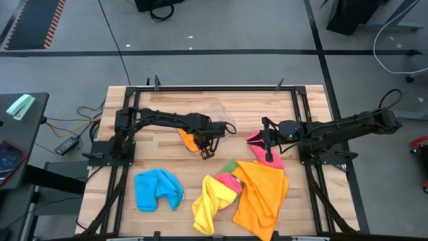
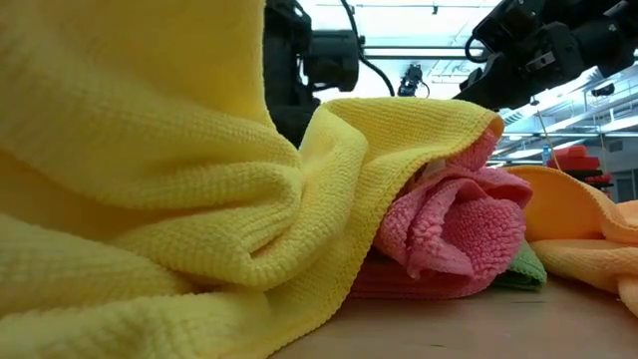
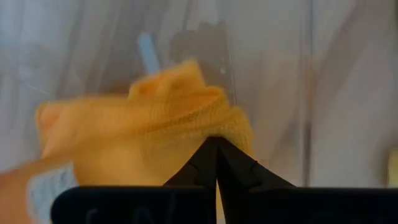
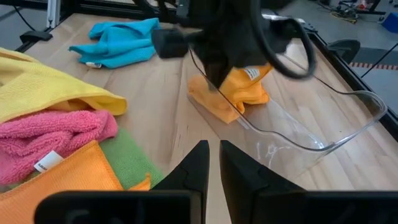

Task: Fold microfiber towels
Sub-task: Put the folded orange microfiber towel into the transparent bin, then fold the orange microfiber towel

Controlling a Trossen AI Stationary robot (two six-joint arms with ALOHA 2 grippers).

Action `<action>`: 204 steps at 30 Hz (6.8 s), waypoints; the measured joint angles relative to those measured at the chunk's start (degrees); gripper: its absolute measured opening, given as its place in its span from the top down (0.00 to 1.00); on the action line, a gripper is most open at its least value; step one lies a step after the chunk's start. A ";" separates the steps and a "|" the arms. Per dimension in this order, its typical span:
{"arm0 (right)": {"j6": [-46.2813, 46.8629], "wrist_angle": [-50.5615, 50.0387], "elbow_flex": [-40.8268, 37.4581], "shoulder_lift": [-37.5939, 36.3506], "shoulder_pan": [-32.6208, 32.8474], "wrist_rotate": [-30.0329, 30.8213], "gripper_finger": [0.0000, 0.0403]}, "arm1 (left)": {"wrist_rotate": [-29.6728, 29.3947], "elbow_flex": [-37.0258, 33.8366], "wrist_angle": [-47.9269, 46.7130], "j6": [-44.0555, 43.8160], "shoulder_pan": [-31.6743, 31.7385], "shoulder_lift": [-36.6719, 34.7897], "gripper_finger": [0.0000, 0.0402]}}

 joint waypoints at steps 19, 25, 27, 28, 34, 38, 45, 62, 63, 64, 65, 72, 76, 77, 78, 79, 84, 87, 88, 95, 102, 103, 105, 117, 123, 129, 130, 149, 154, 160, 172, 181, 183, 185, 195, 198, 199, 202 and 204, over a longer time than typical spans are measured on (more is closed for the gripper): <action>0.11 0.29 0.04 0.35 0.11 -0.22 0.89 | -0.75 2.94 -7.05 38.30 0.33 0.66 0.94; -0.33 0.31 0.04 0.35 0.11 -0.23 0.89 | -0.87 2.90 -5.67 46.36 1.59 2.41 0.98; -0.33 0.09 0.03 0.35 0.11 -0.22 0.89 | -0.86 2.90 -4.70 47.36 1.95 2.97 0.98; -0.33 0.08 0.04 0.35 0.12 -0.23 0.89 | -0.86 2.90 -4.82 46.91 2.11 3.00 0.97; -0.33 0.31 0.04 0.35 0.15 -0.23 0.89 | -0.32 3.94 -6.88 41.06 2.18 1.51 0.98; -0.27 0.26 0.04 0.35 0.15 -0.24 0.89 | 0.05 4.17 -6.04 27.36 3.07 0.42 0.97; -0.13 0.77 0.04 0.35 0.13 -0.85 0.89 | 2.35 4.08 -6.90 3.10 7.82 1.63 0.98; -0.08 0.68 0.02 0.35 0.15 -0.89 0.89 | 5.24 8.98 -9.93 3.83 7.81 6.61 0.95; -0.03 0.68 0.04 0.35 0.15 -0.90 0.89 | 4.49 10.40 -10.95 3.63 7.55 5.95 0.95; 0.01 0.67 0.04 0.35 0.15 -0.90 0.89 | 3.40 11.60 -11.93 3.28 7.28 5.36 0.94; 0.05 0.66 0.03 0.35 0.15 -0.90 0.89 | 2.10 12.61 -12.83 2.70 6.99 4.94 0.94; 0.09 0.37 0.03 0.35 0.15 -1.95 0.89 | -4.73 13.84 -21.33 2.93 7.33 4.60 0.98; 0.09 0.42 0.04 0.35 0.15 -1.95 0.89 | -4.88 9.48 -21.03 2.99 9.05 4.66 0.96; 0.07 0.51 0.02 0.35 0.15 -1.95 0.89 | -4.86 8.07 -20.19 2.99 9.60 4.66 0.95; 0.07 0.64 0.02 0.35 0.15 -1.95 0.89 | -4.86 6.40 -18.52 3.07 10.09 4.66 0.95; 0.07 0.72 0.03 0.35 0.15 -1.95 0.89 | -4.74 4.74 -16.25 3.68 10.65 4.68 0.95; 0.04 0.72 0.03 0.35 0.15 -1.95 0.89 | -4.71 0.62 -10.58 5.04 12.13 4.71 0.98; -0.11 0.81 0.02 0.36 0.15 -1.95 0.89 | -4.73 2.83 -14.35 5.58 11.75 4.73 0.97; -0.11 0.81 0.04 0.35 0.15 -1.95 0.89 | -4.73 4.45 -16.42 5.41 11.56 4.72 0.96; 0.00 0.76 0.03 0.37 0.15 -1.95 0.89 | -4.73 15.54 -20.44 5.53 9.01 4.60 0.96; 0.07 0.25 0.03 0.37 0.15 -1.95 0.89 | -3.63 15.85 -18.33 8.32 7.72 5.77 0.98; 0.05 0.25 0.04 0.37 0.15 -1.95 0.89 | -2.06 15.23 -17.45 8.59 7.69 6.21 0.98; 0.04 0.22 0.04 0.37 0.15 -1.95 0.89 | 2.51 13.58 -14.97 10.33 7.46 6.50 0.96; 0.07 0.33 0.04 0.37 0.14 -1.95 0.89 | 6.64 7.15 -9.00 12.50 6.70 6.30 0.97; -0.11 0.61 0.04 0.37 0.13 -1.94 0.89 | 5.48 11.41 -13.14 11.57 5.98 4.35 0.97; -0.76 0.40 0.04 0.37 0.09 -1.95 0.89 | 11.40 13.89 -17.96 11.87 3.41 4.25 0.98; -0.76 0.32 0.04 0.37 0.09 -1.93 0.89 | 11.96 13.87 -18.20 11.87 3.03 4.28 0.97; -0.09 0.81 0.04 0.37 0.09 -1.92 0.89 | 8.99 11.30 -16.55 11.48 2.09 4.55 0.98; -0.04 0.79 0.04 0.37 0.09 -1.92 0.89 | 5.60 16.87 -19.98 11.41 1.44 4.49 0.97; -0.02 0.74 0.04 0.37 0.11 -1.93 0.89 | 1.46 14.21 -21.05 11.41 2.41 4.43 0.98; -0.07 0.81 0.04 0.37 0.11 -1.93 0.89 | 1.44 2.43 -5.25 13.61 4.09 4.53 0.97; 0.09 0.60 0.04 0.37 0.15 -1.95 0.89 | 1.35 14.92 -16.37 12.56 2.66 4.40 0.95; 0.09 0.45 0.04 0.37 0.15 -1.95 0.89 | 1.37 17.73 -18.78 12.53 1.60 4.38 0.93; 0.09 0.16 0.03 0.37 0.15 -1.95 0.89 | 1.40 20.50 -22.45 12.42 0.06 4.36 0.93; -0.11 -0.26 0.03 0.37 0.15 -1.95 0.89 | -4.28 22.89 -26.45 3.50 -11.57 -1.37 0.95; -0.11 -0.21 0.04 0.37 0.15 -1.95 0.89 | -4.31 22.86 -25.86 -0.71 -16.19 -1.41 0.91; -0.12 -0.18 0.03 0.37 0.15 -1.95 0.89 | -4.61 22.86 -25.81 -1.13 -17.68 -1.34 0.91; -0.13 0.21 0.04 0.37 0.13 -1.95 0.89 | -9.68 22.80 -24.82 -1.49 -21.64 -0.21 0.90; -0.13 0.41 0.04 0.35 0.12 -1.94 0.89 | -15.50 22.76 -24.81 -2.63 -23.58 0.29 0.91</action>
